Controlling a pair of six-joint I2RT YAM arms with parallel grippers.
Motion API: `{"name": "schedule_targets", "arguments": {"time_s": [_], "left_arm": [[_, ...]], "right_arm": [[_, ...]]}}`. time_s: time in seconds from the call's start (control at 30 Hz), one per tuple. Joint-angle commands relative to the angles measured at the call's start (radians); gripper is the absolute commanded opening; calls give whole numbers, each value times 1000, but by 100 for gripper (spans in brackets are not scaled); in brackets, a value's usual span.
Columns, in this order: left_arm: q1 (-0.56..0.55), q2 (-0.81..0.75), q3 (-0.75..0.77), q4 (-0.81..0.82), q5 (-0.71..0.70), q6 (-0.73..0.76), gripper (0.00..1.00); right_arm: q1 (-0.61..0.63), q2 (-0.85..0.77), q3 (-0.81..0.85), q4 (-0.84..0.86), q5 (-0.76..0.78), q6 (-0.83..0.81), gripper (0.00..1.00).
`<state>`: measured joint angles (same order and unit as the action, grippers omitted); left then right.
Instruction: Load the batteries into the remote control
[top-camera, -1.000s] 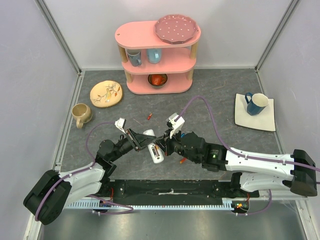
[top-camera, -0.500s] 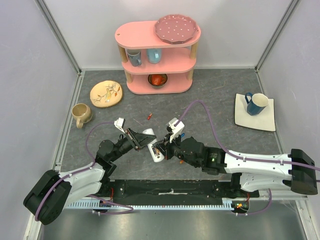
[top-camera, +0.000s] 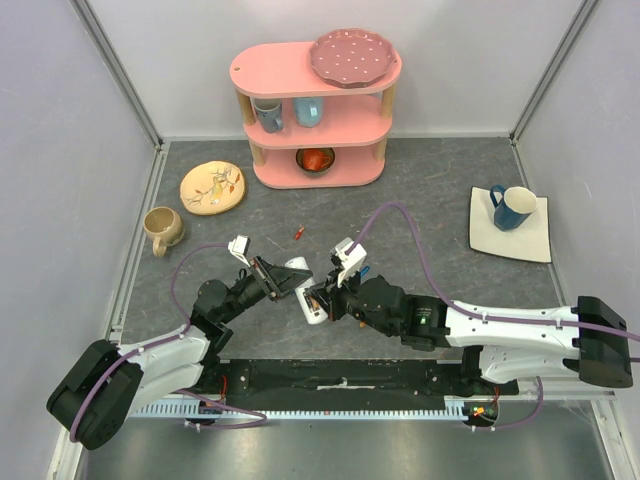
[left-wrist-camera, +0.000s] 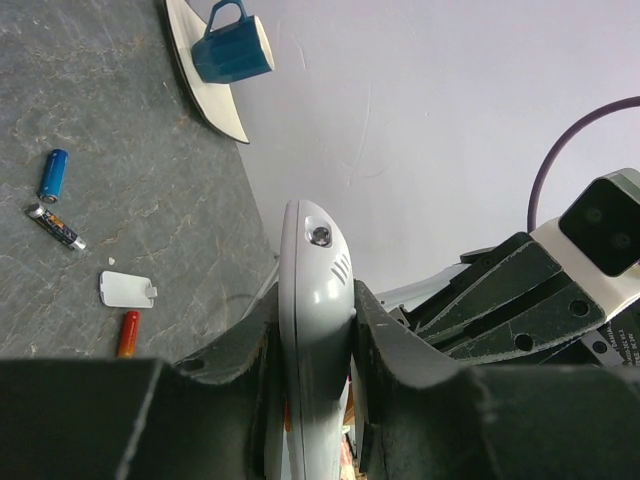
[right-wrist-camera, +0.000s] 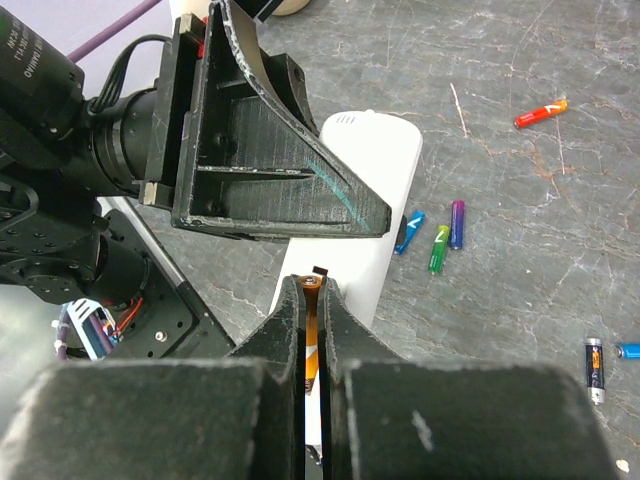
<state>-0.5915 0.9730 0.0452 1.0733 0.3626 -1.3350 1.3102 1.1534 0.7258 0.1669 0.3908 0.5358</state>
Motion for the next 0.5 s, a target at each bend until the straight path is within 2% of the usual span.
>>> {"name": "schedule_targets", "arguments": {"time_s": [0.0, 0.47], "left_arm": [[-4, -13, -4, 66, -24, -9, 2], [-4, -34, -1, 73, -50, 13, 2]], "right_arm": [[6, 15, 0, 2, 25, 21, 0], [11, 40, 20, -87, 57, 122, 0]]}}
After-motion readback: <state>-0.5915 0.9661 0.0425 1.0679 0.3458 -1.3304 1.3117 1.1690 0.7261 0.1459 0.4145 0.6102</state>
